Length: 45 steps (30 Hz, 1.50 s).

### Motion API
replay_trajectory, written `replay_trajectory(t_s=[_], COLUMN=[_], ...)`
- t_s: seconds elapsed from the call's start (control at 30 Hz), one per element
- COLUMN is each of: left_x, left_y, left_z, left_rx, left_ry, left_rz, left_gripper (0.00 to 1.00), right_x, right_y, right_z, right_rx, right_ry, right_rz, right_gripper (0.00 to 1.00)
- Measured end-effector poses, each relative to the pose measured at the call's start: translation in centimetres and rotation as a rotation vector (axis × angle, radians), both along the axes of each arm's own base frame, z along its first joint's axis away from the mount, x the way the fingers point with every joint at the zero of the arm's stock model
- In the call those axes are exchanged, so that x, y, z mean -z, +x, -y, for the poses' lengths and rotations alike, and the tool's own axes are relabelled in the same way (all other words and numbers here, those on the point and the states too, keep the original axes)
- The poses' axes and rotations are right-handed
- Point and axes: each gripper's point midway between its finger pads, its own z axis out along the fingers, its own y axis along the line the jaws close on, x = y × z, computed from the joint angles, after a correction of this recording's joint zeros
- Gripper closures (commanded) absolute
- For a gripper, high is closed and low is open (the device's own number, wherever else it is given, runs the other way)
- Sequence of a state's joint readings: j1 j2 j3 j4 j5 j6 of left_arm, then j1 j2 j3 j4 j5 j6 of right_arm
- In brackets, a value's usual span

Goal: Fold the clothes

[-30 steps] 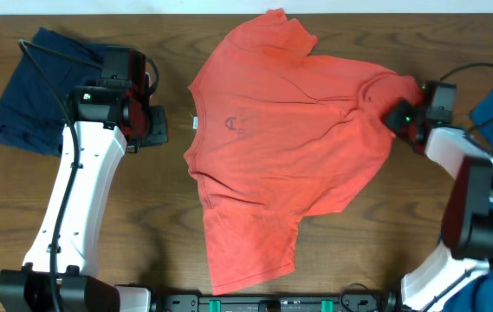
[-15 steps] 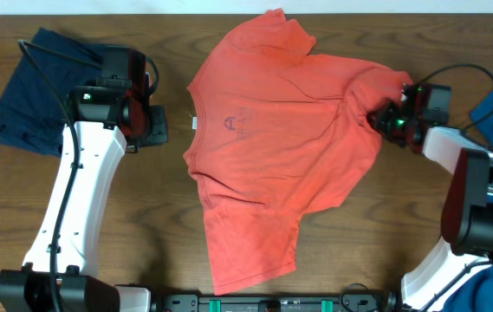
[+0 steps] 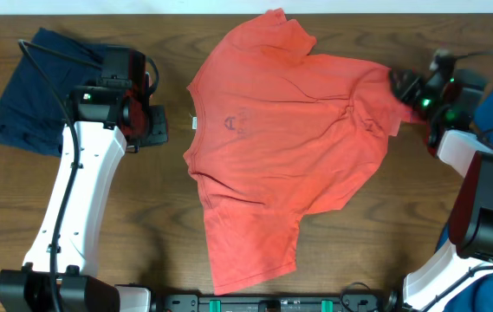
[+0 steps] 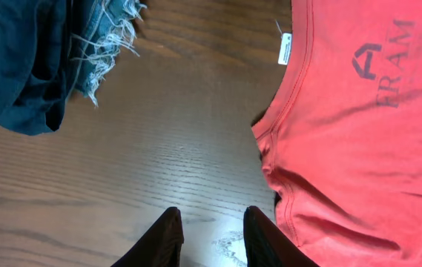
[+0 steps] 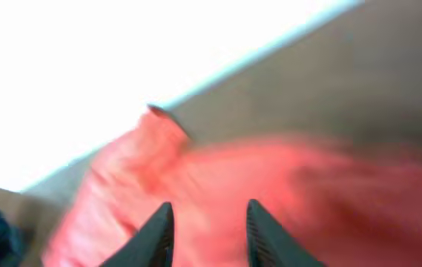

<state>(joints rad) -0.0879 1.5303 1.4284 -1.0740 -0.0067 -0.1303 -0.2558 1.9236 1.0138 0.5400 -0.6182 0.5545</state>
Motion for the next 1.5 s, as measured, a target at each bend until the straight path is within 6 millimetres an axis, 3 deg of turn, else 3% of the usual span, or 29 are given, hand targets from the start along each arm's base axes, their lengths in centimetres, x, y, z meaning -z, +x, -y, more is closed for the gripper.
replay_trajectory(t_s=[0.07,0.1,0.2,0.33,0.5,0.63,0.7,0.87,1.27,1.5], left_x=[0.0,0.0,0.0,0.0,0.0,0.0,0.0,0.0,0.0,0.0], left_y=[0.0,0.0,0.0,0.0,0.0,0.0,0.0,0.0,0.0,0.0], left_z=[0.0,0.0,0.0,0.0,0.0,0.0,0.0,0.0,0.0,0.0], left_rx=[0.0,0.0,0.0,0.0,0.0,0.0,0.0,0.0,0.0,0.0], left_ry=[0.0,0.0,0.0,0.0,0.0,0.0,0.0,0.0,0.0,0.0], left_rz=[0.0,0.0,0.0,-0.001,-0.001,0.0,0.0,0.0,0.0,0.0], left_gripper=[0.7,0.7,0.7,0.7,0.7,0.7,0.7,0.7,0.7,0.7], right_x=[-1.5,-1.1,2.8,7.9,10.4,11.1,11.4,12.2,12.6,12.5], right_y=[0.4,0.2,-1.6,-5.6,-9.1,-10.4,-10.9,-11.7,-10.6,-10.6], right_z=[-0.3,-0.5,-1.0,-1.2,1.0,3.0,3.1,2.5,2.1,3.4], right_rx=[-0.012,-0.017,-0.01,-0.016,0.022,0.054,0.055,0.047,0.095,0.135], right_ry=[0.035,0.058,0.123,0.139,0.164,0.158,0.155,0.121,-0.03,-0.045], right_rz=[0.041,0.013,-0.188,-0.448,-0.609,-0.642,-0.666,-0.714,-0.714,-0.72], right_gripper=[0.55,0.55,0.6,0.83,0.87,0.84,0.75,0.68,0.76,0.7])
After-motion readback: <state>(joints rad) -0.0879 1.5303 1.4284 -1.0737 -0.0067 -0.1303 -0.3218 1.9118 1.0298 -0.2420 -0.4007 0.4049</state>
